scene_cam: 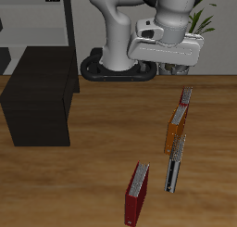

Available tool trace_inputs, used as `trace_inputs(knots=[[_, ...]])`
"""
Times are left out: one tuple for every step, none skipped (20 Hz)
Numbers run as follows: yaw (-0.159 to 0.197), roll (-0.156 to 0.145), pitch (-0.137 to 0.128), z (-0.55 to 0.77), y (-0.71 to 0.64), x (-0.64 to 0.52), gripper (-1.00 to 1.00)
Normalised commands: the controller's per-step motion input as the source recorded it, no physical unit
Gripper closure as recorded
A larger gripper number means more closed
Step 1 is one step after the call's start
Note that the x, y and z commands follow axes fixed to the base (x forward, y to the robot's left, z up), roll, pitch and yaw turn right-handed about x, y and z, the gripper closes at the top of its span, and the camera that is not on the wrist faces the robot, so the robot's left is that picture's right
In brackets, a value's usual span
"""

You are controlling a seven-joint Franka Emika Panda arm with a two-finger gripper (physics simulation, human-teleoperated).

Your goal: Place the orange book upright on top of the shelf

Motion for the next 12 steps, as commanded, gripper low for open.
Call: trace_inputs(knots=[[-0.019,0.084,0.036,-0.2,0.41,0.2,-1.0],[-0.035,0.016,0.005,-0.13,0.2,0.07,-1.0],[-0.029,0.036,0.014,-0.21,0.47,0.15,-1.0],[0.0,0.0,0.0,0.0,0.0,0.0,-1.0],[0.0,0.0,0.0,0.0,0.0,0.0,-1.0],[0.0,0.0,0.0,0.0,0.0,0.0,-1.0],[0.02,0.162,0.042,-0.6,1.26,0.18,-1.0],[0.056,0.02,-0.082,-0.06,0.29,0.04,-1.0],[-0.002,-0.011,-0.022,-0.08,0.05,-0.04,-1.0],[-0.024,0.118,0.109,-0.35,0.66,0.22,-1.0],[0.013,-0.011,-0.048,-0.12,0.17,0.05,-1.0],[-0.032,0.002,-0.008,-0.08,0.12,0.0,-1.0]])
